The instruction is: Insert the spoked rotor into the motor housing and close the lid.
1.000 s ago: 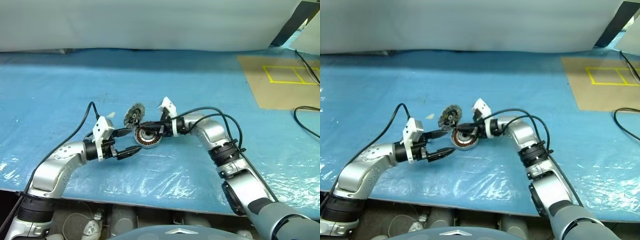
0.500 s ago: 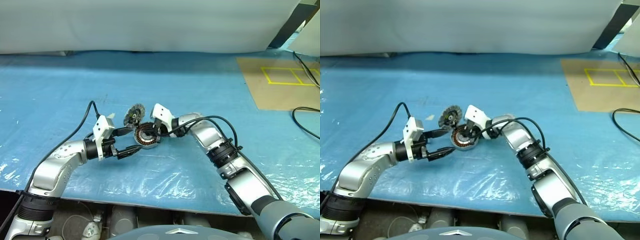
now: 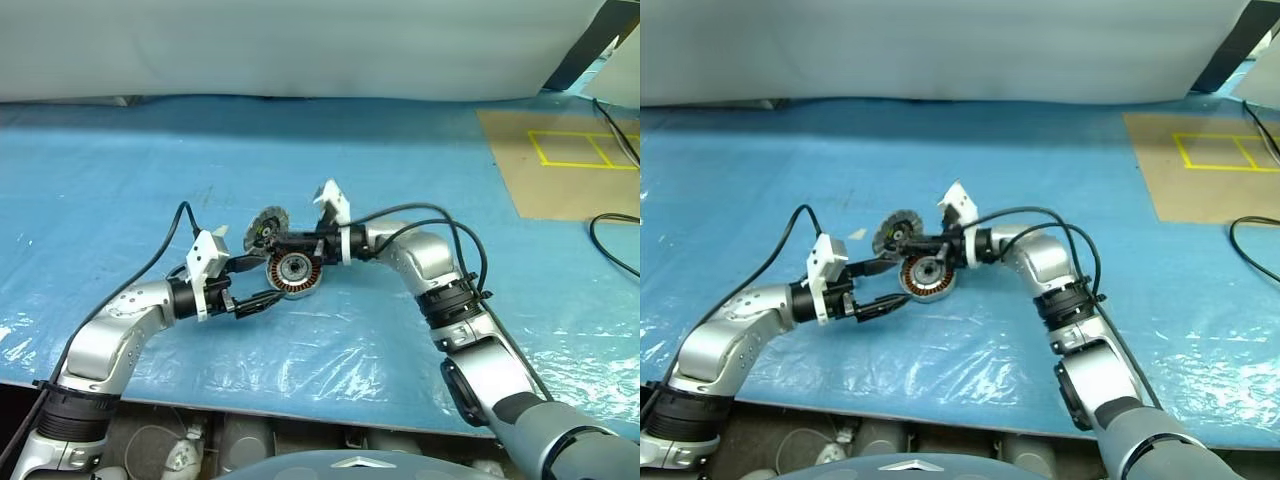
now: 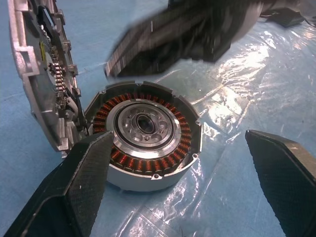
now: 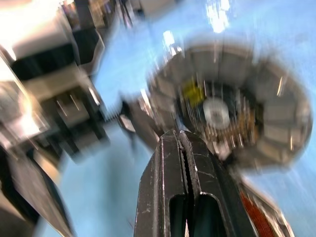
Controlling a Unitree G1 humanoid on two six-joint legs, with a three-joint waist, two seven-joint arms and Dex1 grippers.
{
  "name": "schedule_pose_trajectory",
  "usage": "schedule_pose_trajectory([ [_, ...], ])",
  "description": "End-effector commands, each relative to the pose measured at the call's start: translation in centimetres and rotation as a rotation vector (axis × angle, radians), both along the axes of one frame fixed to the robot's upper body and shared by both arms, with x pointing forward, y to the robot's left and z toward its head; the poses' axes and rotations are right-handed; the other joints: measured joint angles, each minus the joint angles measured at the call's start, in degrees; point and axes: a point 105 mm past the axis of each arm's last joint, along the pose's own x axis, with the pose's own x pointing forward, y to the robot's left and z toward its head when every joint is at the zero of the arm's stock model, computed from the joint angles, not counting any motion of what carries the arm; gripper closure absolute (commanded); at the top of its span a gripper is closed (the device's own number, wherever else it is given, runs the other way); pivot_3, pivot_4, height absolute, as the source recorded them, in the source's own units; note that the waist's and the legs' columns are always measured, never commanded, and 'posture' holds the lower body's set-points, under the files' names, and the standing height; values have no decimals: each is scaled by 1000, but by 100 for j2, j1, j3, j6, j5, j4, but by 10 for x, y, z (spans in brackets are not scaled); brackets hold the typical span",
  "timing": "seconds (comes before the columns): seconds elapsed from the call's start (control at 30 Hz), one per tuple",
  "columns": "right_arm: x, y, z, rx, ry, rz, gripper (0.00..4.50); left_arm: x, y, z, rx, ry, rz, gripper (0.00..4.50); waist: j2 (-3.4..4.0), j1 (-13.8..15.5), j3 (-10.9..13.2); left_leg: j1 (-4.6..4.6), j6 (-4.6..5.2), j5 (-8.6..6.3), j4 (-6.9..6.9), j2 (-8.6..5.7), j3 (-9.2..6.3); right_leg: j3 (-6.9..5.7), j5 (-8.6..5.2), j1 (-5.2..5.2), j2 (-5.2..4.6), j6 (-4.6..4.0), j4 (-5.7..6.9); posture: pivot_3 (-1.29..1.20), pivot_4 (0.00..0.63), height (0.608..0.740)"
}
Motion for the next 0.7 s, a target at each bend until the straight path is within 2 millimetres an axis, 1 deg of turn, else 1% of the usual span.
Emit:
schedule_pose_trajectory([
  [0.03,-3,-8,-41,-209,-46,19,4482,-1,-1,7,-7,-34,-10,0,2,-9,1,-1,-1,0,2,-2,0,1,0,0,-2,0,0,0,150,740],
  [0.1,-4,-15,-58,-310,-80,37,4482,-1,-1,6,-7,-33,-7,0,1,-37,0,18,-1,-1,4,-3,1,10,1,11,-7,3,6,0,150,740],
  [0.17,0,-19,-63,-350,-122,33,4482,-1,-1,6,-7,-32,-5,0,1,-35,0,69,-1,-2,3,1,2,9,-9,56,-8,-10,1,0,150,740],
  [0.2,3,-18,-61,-327,-109,17,4482,-1,-1,6,-6,-32,-5,0,1,-31,0,85,0,-2,1,3,3,11,-21,68,-11,-24,-2,0,150,740],
  [0.27,5,-9,-41,-199,-67,-5,4482,-1,-1,6,-7,-32,-4,0,1,-27,0,112,1,-2,-1,3,5,18,-29,93,-20,-25,-5,0,150,740],
  [0.33,5,-1,-10,-20,-9,-13,4482,-1,-1,6,-7,-32,-4,0,0,-23,3,130,5,-3,-1,0,8,23,-28,109,-28,-24,-4,0,150,740],
  [0.4,7,2,25,166,63,-14,4482,-1,0,6,-6,-32,-4,0,0,-12,10,125,22,-8,-1,0,8,23,-28,105,-29,-26,-3,0,150,740],
  [0.43,6,2,37,221,81,-7,4482,-1,0,6,-7,-32,-4,0,0,-7,10,113,23,-6,0,1,8,23,-27,91,-29,-27,-2,0,150,740],
  [0.47,6,1,44,251,89,0,4482,-1,0,6,-7,-31,-4,0,0,-5,10,92,14,2,0,1,9,23,-27,70,-28,-28,-1,0,150,740],
  [0.53,5,1,45,237,73,0,4482,0,-1,6,-8,-31,-5,0,-2,-7,9,50,18,9,4,1,8,21,-23,35,-25,-26,5,0,150,740],
  [0.57,5,1,42,218,62,1,4482,0,-1,6,-8,-31,-6,0,-3,-7,8,33,30,17,6,1,8,16,-8,23,-24,-2,10,0,150,740],
  [0.6,3,2,38,198,54,6,4482,0,-1,6,-8,-31,-7,0,-3,-4,8,29,29,17,4,-1,7,13,-7,21,-19,-2,13,0,150,740],
  [0.67,2,1,14,67,4,3,4482,0,-2,6,-9,-31,-9,0,-3,-4,8,17,21,12,1,0,4,7,-8,14,-1,-3,5,0,150,740],
  [0.7,1,-1,-7,-46,-31,8,4482,0,-2,6,-9,-32,-9,0,-3,-3,8,10,17,10,0,1,2,4,-9,8,2,-5,6,0,150,740],
])
